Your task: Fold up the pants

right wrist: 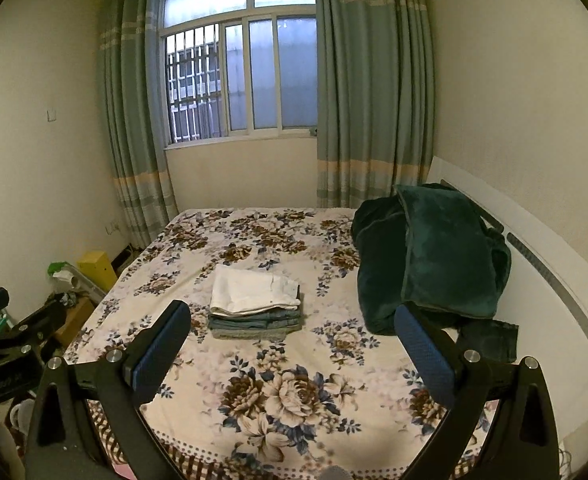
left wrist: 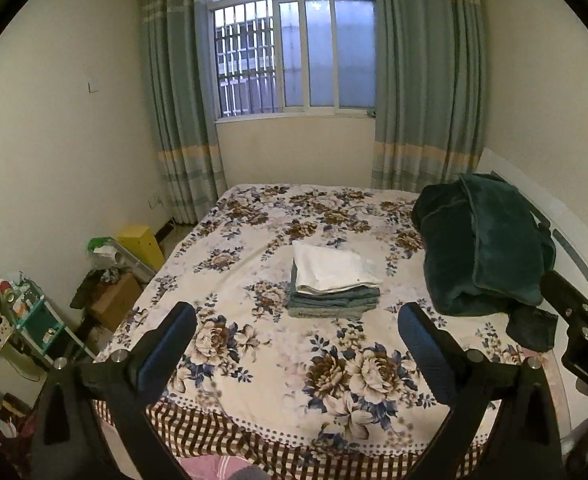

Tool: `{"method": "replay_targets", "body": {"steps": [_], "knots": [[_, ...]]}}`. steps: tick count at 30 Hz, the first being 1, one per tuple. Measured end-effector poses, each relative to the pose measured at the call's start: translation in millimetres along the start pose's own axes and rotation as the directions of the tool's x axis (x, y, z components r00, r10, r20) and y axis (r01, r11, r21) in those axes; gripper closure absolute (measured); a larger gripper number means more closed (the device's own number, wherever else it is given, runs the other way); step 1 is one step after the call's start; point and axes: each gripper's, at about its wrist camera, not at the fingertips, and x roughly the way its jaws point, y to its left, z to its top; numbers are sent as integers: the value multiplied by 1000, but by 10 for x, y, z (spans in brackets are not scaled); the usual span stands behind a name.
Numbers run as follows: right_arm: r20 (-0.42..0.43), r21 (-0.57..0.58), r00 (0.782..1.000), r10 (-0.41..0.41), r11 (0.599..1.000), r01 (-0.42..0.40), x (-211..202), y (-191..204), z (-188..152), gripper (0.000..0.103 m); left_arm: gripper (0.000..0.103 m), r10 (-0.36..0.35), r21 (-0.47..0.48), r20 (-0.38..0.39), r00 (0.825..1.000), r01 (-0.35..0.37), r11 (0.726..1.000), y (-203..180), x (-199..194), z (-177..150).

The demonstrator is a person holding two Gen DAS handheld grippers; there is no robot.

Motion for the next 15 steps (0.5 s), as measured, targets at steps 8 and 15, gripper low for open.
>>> {"method": "replay_targets", "body": {"steps": [8, 15], "knots": [[-17, -10, 1000, 16, 1000, -16, 27, -21, -19, 0, 0, 16, -18, 17, 1000, -15, 1000, 27, -67, -11], [-26, -12, 999, 35, 999, -36, 77, 17, 21, 0, 0, 18, -27, 26, 999, -17, 999, 55, -105, -3]]}}
